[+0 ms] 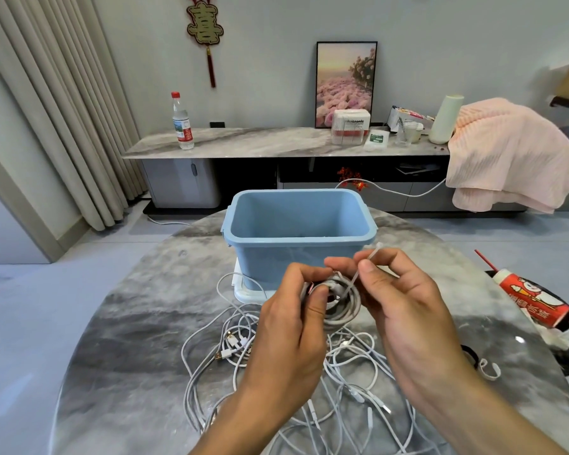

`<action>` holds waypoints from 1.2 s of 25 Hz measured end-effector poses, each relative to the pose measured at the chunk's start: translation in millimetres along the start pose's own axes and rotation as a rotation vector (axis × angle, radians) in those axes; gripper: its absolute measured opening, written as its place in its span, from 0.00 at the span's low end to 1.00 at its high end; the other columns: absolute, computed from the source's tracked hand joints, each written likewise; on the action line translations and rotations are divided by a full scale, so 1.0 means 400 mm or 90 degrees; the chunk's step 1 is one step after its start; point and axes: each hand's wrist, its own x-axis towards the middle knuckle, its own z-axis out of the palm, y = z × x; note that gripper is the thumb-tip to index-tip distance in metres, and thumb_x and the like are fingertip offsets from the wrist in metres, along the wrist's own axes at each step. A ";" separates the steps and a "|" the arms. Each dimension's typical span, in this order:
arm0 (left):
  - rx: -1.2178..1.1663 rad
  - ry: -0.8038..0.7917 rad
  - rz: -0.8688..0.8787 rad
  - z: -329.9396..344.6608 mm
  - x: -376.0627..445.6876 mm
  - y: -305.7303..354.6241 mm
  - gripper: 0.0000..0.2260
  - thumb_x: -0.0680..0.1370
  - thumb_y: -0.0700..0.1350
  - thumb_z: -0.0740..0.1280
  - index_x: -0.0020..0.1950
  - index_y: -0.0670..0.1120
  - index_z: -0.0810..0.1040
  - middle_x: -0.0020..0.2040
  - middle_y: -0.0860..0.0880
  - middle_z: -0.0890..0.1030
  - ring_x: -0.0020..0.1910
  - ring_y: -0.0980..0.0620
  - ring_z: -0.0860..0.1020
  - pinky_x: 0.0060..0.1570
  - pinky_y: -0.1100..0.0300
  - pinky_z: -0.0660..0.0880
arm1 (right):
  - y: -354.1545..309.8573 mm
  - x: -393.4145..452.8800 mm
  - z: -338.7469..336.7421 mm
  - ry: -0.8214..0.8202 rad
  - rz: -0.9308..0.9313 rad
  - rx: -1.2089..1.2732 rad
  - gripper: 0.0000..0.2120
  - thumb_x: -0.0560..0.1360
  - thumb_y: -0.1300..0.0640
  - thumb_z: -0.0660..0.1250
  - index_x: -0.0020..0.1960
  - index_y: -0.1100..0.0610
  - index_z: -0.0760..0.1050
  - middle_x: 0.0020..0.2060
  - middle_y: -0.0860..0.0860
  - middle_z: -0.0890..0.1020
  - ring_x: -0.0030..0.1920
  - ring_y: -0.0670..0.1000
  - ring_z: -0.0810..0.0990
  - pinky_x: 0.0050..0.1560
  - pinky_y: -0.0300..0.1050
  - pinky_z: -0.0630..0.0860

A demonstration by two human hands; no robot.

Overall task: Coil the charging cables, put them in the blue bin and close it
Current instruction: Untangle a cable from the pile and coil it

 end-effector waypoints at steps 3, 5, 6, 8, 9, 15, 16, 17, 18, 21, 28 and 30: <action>-0.055 -0.017 -0.030 -0.004 0.000 0.006 0.08 0.82 0.41 0.62 0.56 0.55 0.71 0.44 0.54 0.84 0.43 0.51 0.81 0.44 0.58 0.77 | 0.014 -0.002 0.002 0.001 -0.019 -0.024 0.02 0.80 0.65 0.61 0.50 0.62 0.72 0.46 0.58 0.86 0.50 0.54 0.85 0.54 0.44 0.79; -0.107 -0.058 -0.080 -0.009 0.002 0.004 0.12 0.82 0.40 0.62 0.58 0.58 0.70 0.45 0.51 0.85 0.44 0.51 0.82 0.47 0.58 0.77 | 0.022 -0.005 0.003 -0.004 -0.009 -0.027 0.02 0.79 0.64 0.61 0.50 0.61 0.72 0.46 0.58 0.87 0.48 0.54 0.85 0.54 0.47 0.78; -0.145 -0.077 -0.110 -0.011 0.004 0.004 0.13 0.82 0.40 0.62 0.60 0.57 0.70 0.45 0.49 0.85 0.45 0.51 0.82 0.49 0.57 0.77 | 0.026 -0.006 0.004 -0.004 -0.003 -0.026 0.02 0.79 0.63 0.61 0.50 0.61 0.72 0.45 0.58 0.87 0.47 0.54 0.85 0.53 0.47 0.78; -0.222 -0.085 -0.159 -0.014 0.008 0.000 0.12 0.82 0.38 0.62 0.61 0.52 0.72 0.46 0.44 0.85 0.45 0.49 0.82 0.48 0.57 0.77 | 0.031 -0.005 0.004 -0.001 -0.004 -0.018 0.02 0.79 0.63 0.62 0.49 0.61 0.72 0.45 0.58 0.87 0.46 0.55 0.85 0.53 0.49 0.78; -0.251 -0.075 -0.173 -0.016 0.011 -0.002 0.11 0.82 0.37 0.62 0.61 0.49 0.72 0.45 0.43 0.85 0.44 0.49 0.82 0.47 0.58 0.77 | 0.034 -0.003 0.003 0.001 -0.010 -0.008 0.02 0.78 0.63 0.62 0.49 0.61 0.73 0.46 0.59 0.86 0.48 0.56 0.85 0.54 0.51 0.78; -0.191 -0.012 -0.115 -0.012 0.020 -0.009 0.11 0.81 0.39 0.63 0.59 0.52 0.77 0.44 0.46 0.85 0.43 0.52 0.83 0.45 0.63 0.76 | 0.036 0.006 0.001 0.007 -0.037 0.021 0.09 0.72 0.60 0.67 0.50 0.62 0.78 0.51 0.56 0.86 0.54 0.52 0.83 0.59 0.46 0.77; -0.190 -0.001 -0.121 -0.015 0.023 -0.010 0.14 0.81 0.37 0.63 0.61 0.53 0.76 0.44 0.48 0.85 0.44 0.53 0.83 0.46 0.64 0.76 | 0.033 0.005 0.001 -0.004 -0.042 0.021 0.09 0.72 0.61 0.66 0.50 0.63 0.78 0.50 0.57 0.86 0.53 0.52 0.83 0.56 0.43 0.78; -0.187 0.004 -0.125 -0.019 0.026 -0.010 0.16 0.81 0.36 0.62 0.63 0.54 0.75 0.44 0.49 0.85 0.44 0.55 0.83 0.47 0.65 0.76 | 0.032 0.003 0.000 -0.019 -0.048 0.012 0.09 0.73 0.61 0.66 0.51 0.64 0.78 0.49 0.57 0.86 0.52 0.52 0.84 0.54 0.40 0.79; -0.181 0.003 -0.121 -0.023 0.030 -0.008 0.18 0.81 0.35 0.61 0.65 0.55 0.75 0.45 0.51 0.86 0.46 0.55 0.83 0.48 0.65 0.76 | 0.031 -0.001 0.000 -0.039 -0.056 -0.005 0.08 0.74 0.62 0.65 0.51 0.64 0.78 0.49 0.58 0.86 0.52 0.53 0.84 0.53 0.39 0.79; -0.158 0.003 -0.095 -0.029 0.031 -0.004 0.19 0.81 0.33 0.60 0.64 0.54 0.76 0.49 0.54 0.86 0.52 0.56 0.83 0.54 0.63 0.77 | 0.032 -0.015 0.008 -0.087 -0.097 -0.086 0.05 0.77 0.64 0.64 0.49 0.63 0.79 0.48 0.55 0.86 0.52 0.51 0.84 0.52 0.38 0.78; -0.112 -0.040 -0.080 -0.017 0.017 -0.006 0.20 0.79 0.43 0.63 0.70 0.56 0.69 0.48 0.55 0.84 0.49 0.55 0.82 0.55 0.59 0.76 | 0.023 0.012 -0.007 -0.027 0.011 0.002 0.04 0.78 0.63 0.63 0.47 0.61 0.77 0.52 0.53 0.86 0.55 0.51 0.83 0.54 0.43 0.76; -0.088 -0.050 -0.075 -0.016 0.014 -0.007 0.22 0.79 0.43 0.62 0.71 0.60 0.69 0.50 0.57 0.84 0.51 0.57 0.81 0.57 0.60 0.75 | 0.024 0.011 -0.008 -0.047 0.015 0.006 0.05 0.77 0.61 0.62 0.49 0.63 0.74 0.49 0.56 0.86 0.51 0.53 0.85 0.50 0.42 0.78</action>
